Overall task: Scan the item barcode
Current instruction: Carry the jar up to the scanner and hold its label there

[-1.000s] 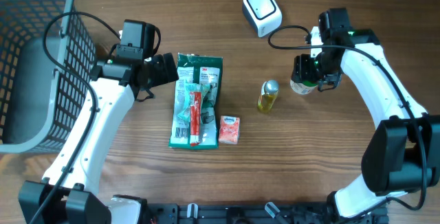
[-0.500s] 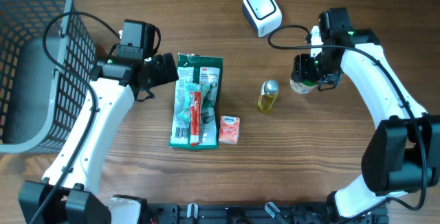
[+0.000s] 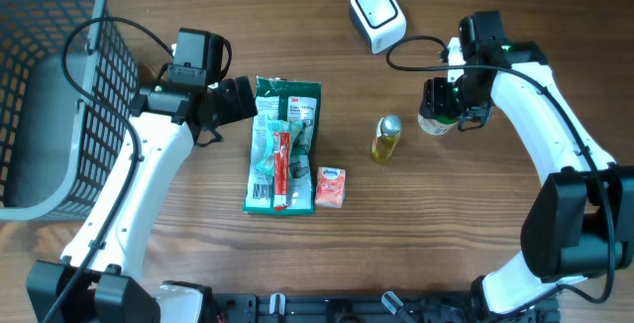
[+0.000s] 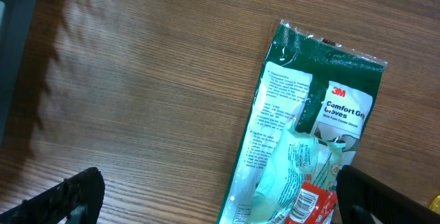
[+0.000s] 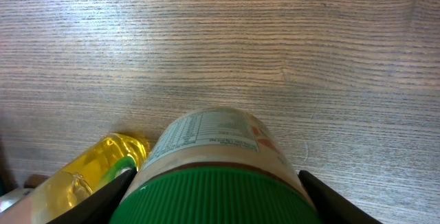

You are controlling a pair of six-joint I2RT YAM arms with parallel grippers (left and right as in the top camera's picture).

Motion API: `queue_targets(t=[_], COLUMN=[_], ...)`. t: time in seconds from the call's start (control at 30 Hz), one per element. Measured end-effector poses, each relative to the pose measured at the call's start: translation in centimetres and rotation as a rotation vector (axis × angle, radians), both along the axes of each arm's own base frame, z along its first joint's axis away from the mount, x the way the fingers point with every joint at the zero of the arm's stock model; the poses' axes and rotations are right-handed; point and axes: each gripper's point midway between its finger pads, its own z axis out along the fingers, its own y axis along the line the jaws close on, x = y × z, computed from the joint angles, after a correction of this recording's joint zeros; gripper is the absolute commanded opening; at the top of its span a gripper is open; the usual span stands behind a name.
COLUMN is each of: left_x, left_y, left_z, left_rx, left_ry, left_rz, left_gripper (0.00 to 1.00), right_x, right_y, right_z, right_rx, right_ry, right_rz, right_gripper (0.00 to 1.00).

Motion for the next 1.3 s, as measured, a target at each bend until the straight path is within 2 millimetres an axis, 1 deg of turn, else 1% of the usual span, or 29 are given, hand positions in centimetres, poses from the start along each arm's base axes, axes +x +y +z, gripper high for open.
queue_targets(t=[0.1,0.17,0.23,0.27,0.3,0.37,0.4,0.43,0.5,0.53,0.6,0.67,0.77,0.87,0.97,1.03,1.13,1.17,1.23,1.3], left_x=[0.0,0.0,0.0,0.0,0.0,0.0,0.0,0.0,0.0,0.0,0.0,0.0,0.0,0.0,0.0,0.0,0.0,0.0,0.0,0.0], left_y=[0.0,0.0,0.0,0.0,0.0,0.0,0.0,0.0,0.0,0.0,0.0,0.0,0.0,0.0,0.0,0.0,0.0,0.0,0.0,0.0], left_z=[0.0,0.0,0.0,0.0,0.0,0.0,0.0,0.0,0.0,0.0,0.0,0.0,0.0,0.0,0.0,0.0,0.0,0.0,0.0,0.0], left_rx=[0.000,0.000,0.000,0.000,0.000,0.000,0.000,0.000,0.000,0.000,0.000,0.000,0.000,0.000,0.000,0.000,0.000,0.000,0.000,0.000], left_ry=[0.000,0.000,0.000,0.000,0.000,0.001,0.000,0.001,0.000,0.000,0.000,0.000,0.000,0.000,0.000,0.000,0.000,0.000,0.000,0.001], left_rz=[0.000,0.000,0.000,0.000,0.000,0.000,0.000,0.000,0.000,0.000,0.000,0.000,0.000,0.000,0.000,0.000,0.000,0.000,0.000,0.000], left_gripper=[1.00,1.00,1.00,1.00,1.00,1.00,1.00,1.00,1.00,1.00,1.00,1.00,1.00,1.00,1.00,1.00,1.00,1.00,1.00,1.00], right_x=[-0.1,-0.4,-0.7,-0.7,-0.2,0.0,0.3,0.7,2.0,2.5,3.0,4.0,6.2,8.7,11.2,13.2,15.8,17.2,18.2,19.8], right_y=[0.2,0.3,0.4,0.4,0.6,0.6,0.7,0.7,0.8,0.9,0.9,1.0,1.2,1.4,1.9,2.6,4.0,4.9,5.5,6.1], right_z=[0.0,0.3,1.3,2.0,3.7,5.9,7.6,8.7,11.4,12.3,12.9,13.1,13.1,12.3,11.1,10.6,10.0,9.6,9.3,9.1], right_rx=[0.008,0.017,0.022,0.021,0.025,0.025,0.024,0.024,0.024,0.023,0.023,0.023,0.024,0.025,0.040,0.070,0.132,0.177,0.206,0.231], right_ry=[0.003,0.020,0.036,0.043,0.024,0.023,0.001,-0.022,-0.098,-0.132,-0.163,-0.201,-0.268,-0.322,-0.367,-0.419,-0.488,-0.529,-0.557,-0.616], right_rz=[0.009,0.018,0.030,0.037,0.052,0.073,0.086,0.095,0.110,0.116,0.124,0.126,0.129,0.133,0.140,0.151,0.178,0.200,0.215,0.234], right_gripper=[0.43,0.46,0.51,0.51,0.51,0.50,0.50,0.50,0.48,0.47,0.47,0.46,0.44,0.40,0.40,0.40,0.41,0.42,0.41,0.40])
